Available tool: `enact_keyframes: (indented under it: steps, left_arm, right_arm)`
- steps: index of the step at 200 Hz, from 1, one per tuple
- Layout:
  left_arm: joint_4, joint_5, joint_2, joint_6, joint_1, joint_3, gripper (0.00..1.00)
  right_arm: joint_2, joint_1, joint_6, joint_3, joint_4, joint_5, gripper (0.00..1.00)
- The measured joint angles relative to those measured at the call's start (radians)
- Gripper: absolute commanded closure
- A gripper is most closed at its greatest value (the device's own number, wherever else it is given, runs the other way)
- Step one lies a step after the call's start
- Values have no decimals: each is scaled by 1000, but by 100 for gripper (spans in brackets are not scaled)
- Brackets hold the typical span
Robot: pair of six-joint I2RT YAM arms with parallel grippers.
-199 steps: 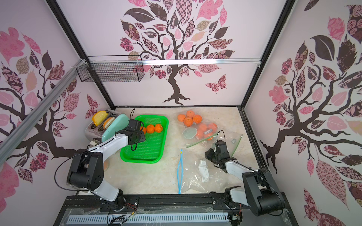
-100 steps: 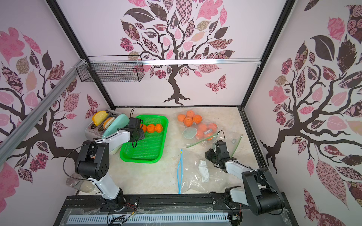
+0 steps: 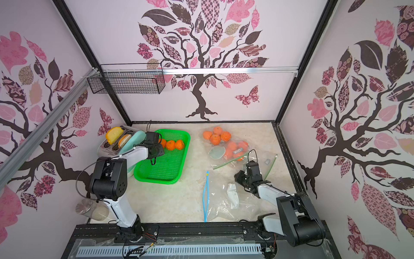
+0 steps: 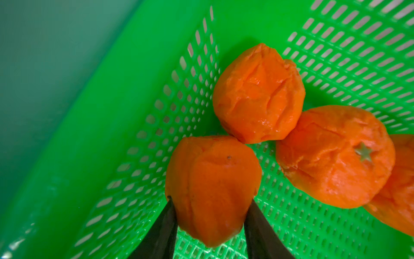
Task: Open the zip-top bag and take out the orange
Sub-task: Place the orange in the basket, then move the zipper food storage bag to the center of the board.
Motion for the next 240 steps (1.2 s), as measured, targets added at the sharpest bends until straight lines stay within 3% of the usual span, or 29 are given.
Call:
enact_keyframes:
  steps: [24,44,101,119,141,166,187,219,240]
  left_arm:
    - [-5,22,-6,2,1,-2,30]
    - [-15,39,-34,0,1,-19,24]
    - [-53,60,-240,-13,-1,-40,22]
    - [-58,65,-312,-19,-10,-56,23]
    - [-69,91,-431,-34,-84,-105,24]
    - [-56,188,-583,-58,-219,-185,24]
    - [-62,264,-697,-79,-293,-249,25]
    - [-100,311,-870,-98,-353,-325,25]
    - [-116,327,-960,-113,-366,-356,25]
  right_arm:
    - [0,0,-2,2,2,0,61]
    - [-2,0,-2,3,4,1,58]
    - [-9,1,-5,6,-3,10,52]
    - [-26,1,-13,10,-27,23,43]
    - [-69,1,-32,32,-93,56,32]
    - [-175,1,-66,88,-185,113,28]
    - [-285,1,-94,146,-251,143,31]
    - [-397,18,-105,193,-321,93,43]
    - [-418,130,-74,171,-357,48,48]
